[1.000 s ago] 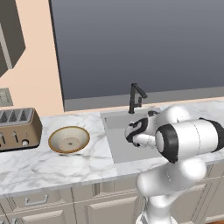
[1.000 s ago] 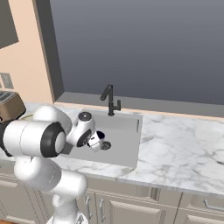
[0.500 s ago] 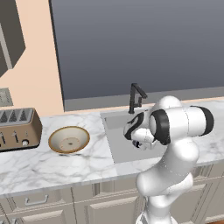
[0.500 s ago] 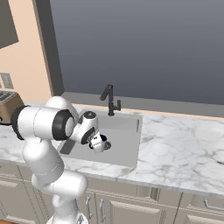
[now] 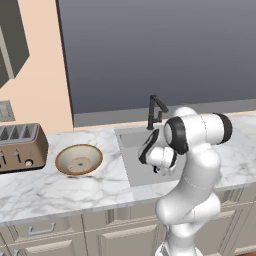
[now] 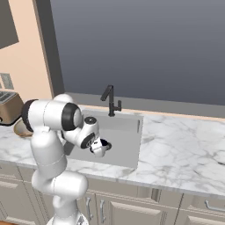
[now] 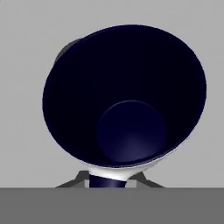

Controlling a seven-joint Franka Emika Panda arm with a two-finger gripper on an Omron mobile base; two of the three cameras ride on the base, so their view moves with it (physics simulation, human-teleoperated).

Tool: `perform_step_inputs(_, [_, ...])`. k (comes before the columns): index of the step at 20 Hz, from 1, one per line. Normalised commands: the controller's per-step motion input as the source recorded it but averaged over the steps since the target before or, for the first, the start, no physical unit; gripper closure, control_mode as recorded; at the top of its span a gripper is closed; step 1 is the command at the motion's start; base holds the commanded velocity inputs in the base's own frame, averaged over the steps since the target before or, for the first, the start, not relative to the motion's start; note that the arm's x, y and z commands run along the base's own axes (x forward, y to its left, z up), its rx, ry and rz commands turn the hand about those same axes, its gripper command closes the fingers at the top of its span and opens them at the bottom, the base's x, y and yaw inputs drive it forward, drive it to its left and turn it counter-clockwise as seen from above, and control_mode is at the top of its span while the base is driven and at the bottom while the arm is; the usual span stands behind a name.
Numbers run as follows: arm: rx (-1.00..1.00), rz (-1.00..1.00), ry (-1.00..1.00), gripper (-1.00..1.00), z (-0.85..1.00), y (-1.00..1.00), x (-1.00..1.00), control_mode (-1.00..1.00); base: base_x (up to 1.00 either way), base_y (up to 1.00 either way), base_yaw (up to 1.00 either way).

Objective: Pick the mug and place it in the sink. Pick the bowl and place it in the open cabinet and then close the cabinet.

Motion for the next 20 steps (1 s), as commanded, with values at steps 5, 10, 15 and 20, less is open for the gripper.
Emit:
perform_step_inputs(5, [-0.12,0.0,-0.23,1.0,-0.3,0.0,0.16,-1.0,0.0,0.0,0.0])
perform_step_inputs(10, [-0.03,-0.01,-0.07,1.0,-0.23,0.0,0.19,-1.0,0.0,0.0,0.0])
perform_step_inputs(15, [0.03,-0.03,0.09,1.0,-0.02,-0.03,0.36,-1.0,0.0,0.0,0.0])
perform_step_inputs(20, [0.09,-0.04,0.18,-1.0,0.0,-0.12,0.25,-1.0,0.0,0.0,0.0])
